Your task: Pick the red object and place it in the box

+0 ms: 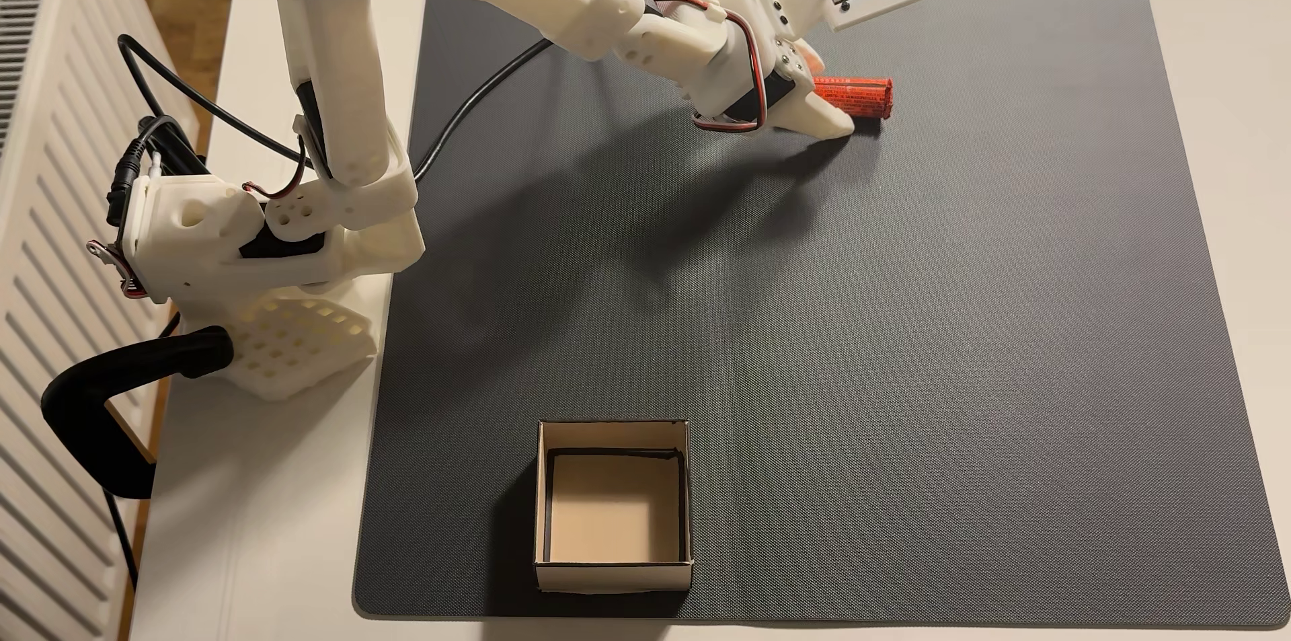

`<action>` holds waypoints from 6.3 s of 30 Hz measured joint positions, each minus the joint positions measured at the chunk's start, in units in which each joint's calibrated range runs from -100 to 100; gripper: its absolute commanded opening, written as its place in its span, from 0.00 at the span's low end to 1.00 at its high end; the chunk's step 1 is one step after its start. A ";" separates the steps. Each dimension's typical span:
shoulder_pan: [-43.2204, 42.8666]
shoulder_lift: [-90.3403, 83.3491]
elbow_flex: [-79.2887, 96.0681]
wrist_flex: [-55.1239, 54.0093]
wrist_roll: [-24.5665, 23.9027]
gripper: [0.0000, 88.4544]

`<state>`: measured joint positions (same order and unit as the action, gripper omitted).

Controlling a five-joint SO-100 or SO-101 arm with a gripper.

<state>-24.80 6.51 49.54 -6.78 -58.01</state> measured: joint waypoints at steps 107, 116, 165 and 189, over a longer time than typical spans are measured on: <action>53.08 -105.39 37.68 58.35 14.19 0.16; 52.86 -105.48 38.23 57.74 14.19 0.24; 20.94 -105.56 49.54 64.61 4.70 0.01; 25.91 -106.25 49.54 81.65 4.70 0.01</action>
<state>1.11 -99.74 99.09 74.87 -53.32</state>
